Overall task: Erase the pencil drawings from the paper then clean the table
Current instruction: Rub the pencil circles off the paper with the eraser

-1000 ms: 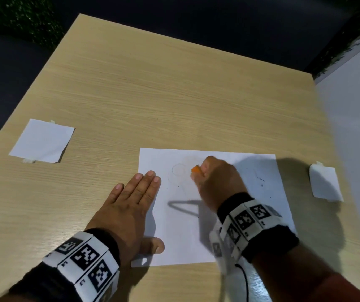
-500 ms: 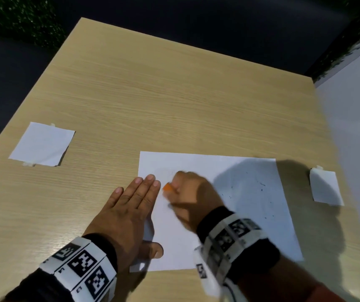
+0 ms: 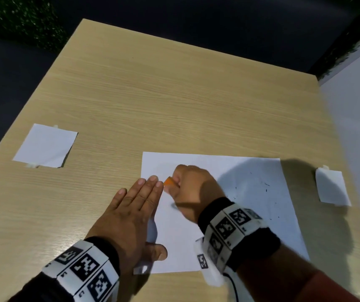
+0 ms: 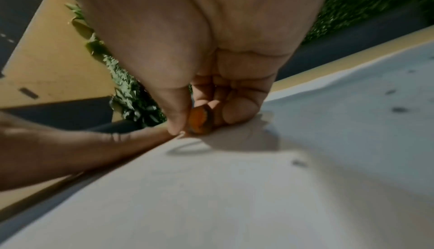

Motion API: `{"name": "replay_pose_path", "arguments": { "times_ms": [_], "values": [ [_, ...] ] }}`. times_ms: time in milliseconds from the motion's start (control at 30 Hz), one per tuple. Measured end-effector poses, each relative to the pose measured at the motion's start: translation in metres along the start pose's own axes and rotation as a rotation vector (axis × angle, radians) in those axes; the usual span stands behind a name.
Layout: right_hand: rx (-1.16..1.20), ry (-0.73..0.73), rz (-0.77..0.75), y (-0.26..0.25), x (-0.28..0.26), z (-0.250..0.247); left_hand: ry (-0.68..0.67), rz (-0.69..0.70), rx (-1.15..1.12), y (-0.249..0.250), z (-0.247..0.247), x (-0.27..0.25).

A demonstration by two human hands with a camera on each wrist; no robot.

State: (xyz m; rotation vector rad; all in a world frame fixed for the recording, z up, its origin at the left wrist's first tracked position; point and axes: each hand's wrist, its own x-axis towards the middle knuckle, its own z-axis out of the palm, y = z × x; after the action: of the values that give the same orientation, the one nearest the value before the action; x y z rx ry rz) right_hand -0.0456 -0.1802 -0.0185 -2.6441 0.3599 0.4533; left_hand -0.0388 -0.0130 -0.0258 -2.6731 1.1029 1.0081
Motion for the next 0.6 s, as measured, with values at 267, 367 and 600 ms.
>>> {"name": "replay_pose_path", "arguments": {
  "times_ms": [267,367,600],
  "values": [
    [0.095,0.184,0.119,0.024,0.011,-0.017,0.015,0.021,-0.008,-0.003,0.006,0.002],
    [0.062,0.050,-0.028,-0.002,0.003,0.000,0.025,-0.018,0.043,-0.001,0.006,0.003],
    [0.132,0.212,0.195,0.030,0.025,-0.025,0.058,0.017,-0.010,-0.001,0.006,0.001]
  ]
}}
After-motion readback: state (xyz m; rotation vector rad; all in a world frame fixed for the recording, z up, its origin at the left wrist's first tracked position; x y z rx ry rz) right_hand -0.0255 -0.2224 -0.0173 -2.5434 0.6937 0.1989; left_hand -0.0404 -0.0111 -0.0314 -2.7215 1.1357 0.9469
